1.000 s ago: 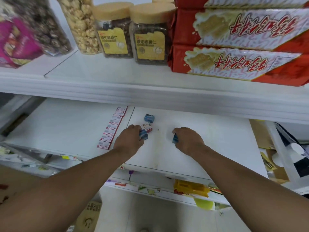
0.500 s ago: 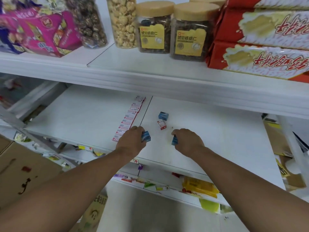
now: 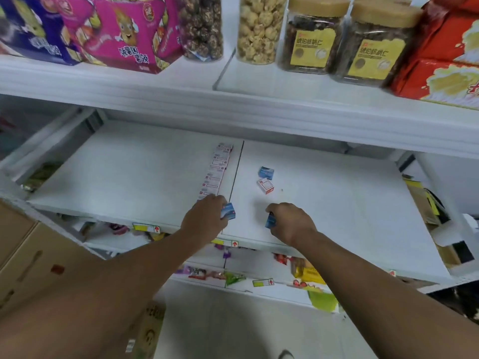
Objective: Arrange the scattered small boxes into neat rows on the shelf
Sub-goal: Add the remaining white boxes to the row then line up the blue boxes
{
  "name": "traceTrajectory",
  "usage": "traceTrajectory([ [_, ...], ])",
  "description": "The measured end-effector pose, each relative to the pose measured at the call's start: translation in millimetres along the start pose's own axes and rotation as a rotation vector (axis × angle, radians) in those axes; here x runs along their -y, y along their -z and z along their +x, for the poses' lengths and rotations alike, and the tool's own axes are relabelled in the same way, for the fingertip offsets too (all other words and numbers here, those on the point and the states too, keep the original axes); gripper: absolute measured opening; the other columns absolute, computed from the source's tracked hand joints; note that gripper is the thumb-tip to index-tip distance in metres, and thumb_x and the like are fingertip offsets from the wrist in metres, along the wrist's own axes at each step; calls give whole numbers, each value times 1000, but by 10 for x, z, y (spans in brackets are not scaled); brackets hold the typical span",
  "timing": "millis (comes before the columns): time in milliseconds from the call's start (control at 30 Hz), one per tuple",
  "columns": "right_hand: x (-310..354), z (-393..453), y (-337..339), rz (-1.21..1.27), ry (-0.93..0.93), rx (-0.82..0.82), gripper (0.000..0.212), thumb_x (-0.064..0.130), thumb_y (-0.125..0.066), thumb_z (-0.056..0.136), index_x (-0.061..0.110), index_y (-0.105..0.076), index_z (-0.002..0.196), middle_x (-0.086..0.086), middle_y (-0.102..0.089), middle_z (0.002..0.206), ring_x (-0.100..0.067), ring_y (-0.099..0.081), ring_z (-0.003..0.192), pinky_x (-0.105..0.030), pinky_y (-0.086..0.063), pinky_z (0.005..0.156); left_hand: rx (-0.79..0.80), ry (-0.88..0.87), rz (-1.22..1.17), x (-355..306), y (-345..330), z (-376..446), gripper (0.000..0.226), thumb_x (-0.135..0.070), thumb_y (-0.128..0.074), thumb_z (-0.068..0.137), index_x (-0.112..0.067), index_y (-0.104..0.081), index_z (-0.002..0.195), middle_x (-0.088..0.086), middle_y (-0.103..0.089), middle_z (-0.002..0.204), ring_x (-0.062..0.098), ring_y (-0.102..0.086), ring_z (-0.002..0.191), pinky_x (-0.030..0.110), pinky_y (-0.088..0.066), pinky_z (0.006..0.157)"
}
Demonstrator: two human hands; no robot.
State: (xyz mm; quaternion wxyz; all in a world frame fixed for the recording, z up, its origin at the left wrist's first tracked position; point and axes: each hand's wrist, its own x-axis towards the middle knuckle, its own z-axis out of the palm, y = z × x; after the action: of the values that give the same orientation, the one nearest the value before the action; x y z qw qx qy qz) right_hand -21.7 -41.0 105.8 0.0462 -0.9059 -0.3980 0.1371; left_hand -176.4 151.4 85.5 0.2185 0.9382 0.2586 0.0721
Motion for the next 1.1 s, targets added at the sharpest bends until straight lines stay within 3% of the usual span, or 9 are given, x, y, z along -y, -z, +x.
traceTrajectory([
  [633, -1, 273, -100, 35, 26, 51, 41, 16, -74, 90, 21, -65, 130, -7, -68, 126, -28, -67, 108, -40, -59, 92, 58, 27, 68, 83, -27, 132, 35, -30, -76, 94, -20, -66, 126, 2, -68, 120, 22, -67, 107, 41, -57, 98],
  [867, -150, 416, -227, 58, 46, 94, 40, 16, -74, 89, 23, -66, 127, -5, -69, 123, -27, -68, 107, -42, -60, 92, 98, 59, 66, -5, -190, 264, 23, -29, -74, 93, -23, -66, 114, -3, -65, 106, 20, -64, 97, 38, -56, 88],
  [1100, -225, 493, -377, 70, 33, 98, 44, 20, -77, 90, 25, -64, 131, -5, -68, 124, -26, -67, 109, -38, -58, 95, 92, 22, 95, -65, -315, 478, 29, -33, -74, 95, -24, -66, 122, -5, -66, 111, 16, -62, 96, 38, -58, 87],
])
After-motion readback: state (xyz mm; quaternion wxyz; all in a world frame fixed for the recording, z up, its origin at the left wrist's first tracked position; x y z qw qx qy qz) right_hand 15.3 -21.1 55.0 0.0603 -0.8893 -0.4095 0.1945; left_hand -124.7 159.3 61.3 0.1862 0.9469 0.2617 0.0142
